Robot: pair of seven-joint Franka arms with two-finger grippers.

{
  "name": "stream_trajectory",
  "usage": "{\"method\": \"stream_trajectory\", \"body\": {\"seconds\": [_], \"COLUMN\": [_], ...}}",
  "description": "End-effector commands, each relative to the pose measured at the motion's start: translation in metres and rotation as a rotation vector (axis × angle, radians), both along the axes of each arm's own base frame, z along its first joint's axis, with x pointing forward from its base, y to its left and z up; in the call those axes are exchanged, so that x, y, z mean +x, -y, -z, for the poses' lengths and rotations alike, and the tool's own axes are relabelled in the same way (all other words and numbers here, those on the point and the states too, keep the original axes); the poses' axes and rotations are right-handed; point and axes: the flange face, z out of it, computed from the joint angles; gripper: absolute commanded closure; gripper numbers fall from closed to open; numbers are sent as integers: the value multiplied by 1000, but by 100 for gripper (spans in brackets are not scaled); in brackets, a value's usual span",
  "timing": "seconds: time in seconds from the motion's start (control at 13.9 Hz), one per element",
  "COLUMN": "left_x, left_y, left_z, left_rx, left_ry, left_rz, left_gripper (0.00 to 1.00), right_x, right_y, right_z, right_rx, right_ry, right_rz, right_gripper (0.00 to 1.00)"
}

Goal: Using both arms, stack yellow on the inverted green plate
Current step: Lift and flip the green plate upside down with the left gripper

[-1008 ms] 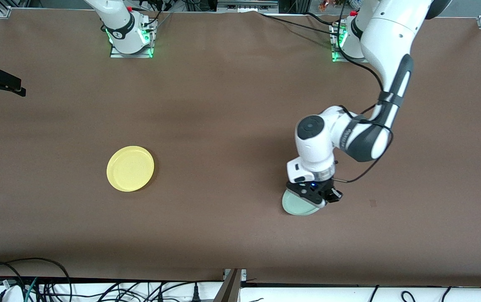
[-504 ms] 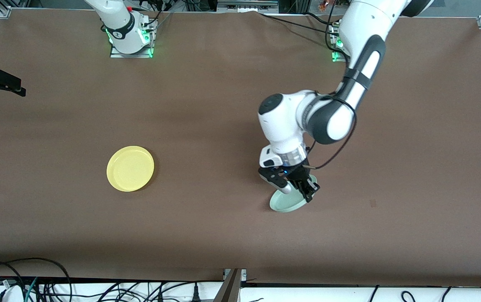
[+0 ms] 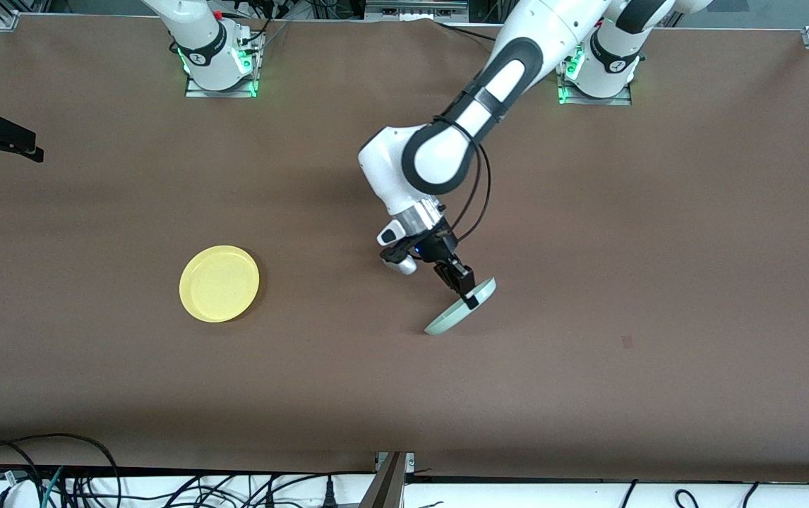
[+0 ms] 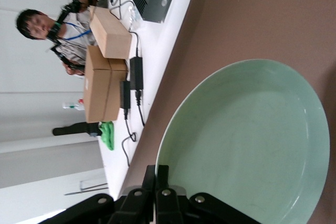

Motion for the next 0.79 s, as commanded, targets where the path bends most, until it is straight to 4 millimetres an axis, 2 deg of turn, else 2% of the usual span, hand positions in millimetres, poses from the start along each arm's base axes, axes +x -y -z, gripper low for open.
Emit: {"method": "stream_trajectory", "body": {"seconds": [0.0, 0.14, 0.22, 0.43, 0.72], "left_x": [0, -11, -27, -36, -62], "left_y": [23, 40, 55, 62, 84], "left_z": [-14, 1, 13, 26, 38], "left_rx": [12, 15, 29, 48, -3], "left_ry": [64, 54, 48, 52, 70], "left_rz": [14, 42, 73, 97, 106], "left_gripper": [100, 100, 100, 100, 100], "right_x": [-4, -4, -4, -4, -4], "right_y": [-2, -2, -1, -1, -2], "right_z": [-8, -7, -7, -7, -8], "right_rx": [17, 18, 18, 18, 17], "right_ry": [4, 0, 0, 0, 3], "right_rz": [7, 7, 9, 9, 7], "right_gripper": [0, 0, 0, 0, 0]}}
